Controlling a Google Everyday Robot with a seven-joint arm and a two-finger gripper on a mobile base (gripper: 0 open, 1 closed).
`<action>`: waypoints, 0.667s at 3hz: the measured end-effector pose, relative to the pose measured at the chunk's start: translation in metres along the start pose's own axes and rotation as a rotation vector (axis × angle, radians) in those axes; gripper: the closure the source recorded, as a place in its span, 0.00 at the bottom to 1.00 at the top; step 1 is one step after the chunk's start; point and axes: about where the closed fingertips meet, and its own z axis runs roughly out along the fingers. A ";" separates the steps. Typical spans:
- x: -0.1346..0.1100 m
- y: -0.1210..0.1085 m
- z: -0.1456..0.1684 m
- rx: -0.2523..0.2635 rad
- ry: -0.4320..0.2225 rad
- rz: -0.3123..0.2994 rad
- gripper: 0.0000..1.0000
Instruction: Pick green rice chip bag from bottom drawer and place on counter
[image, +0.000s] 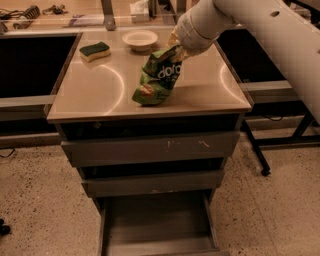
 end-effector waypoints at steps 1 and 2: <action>0.000 -0.005 0.004 0.004 -0.004 -0.001 0.85; 0.000 -0.005 0.004 0.004 -0.004 -0.001 0.60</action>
Offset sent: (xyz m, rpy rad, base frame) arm 0.0050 0.0044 0.0010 0.0043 -0.0019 0.0031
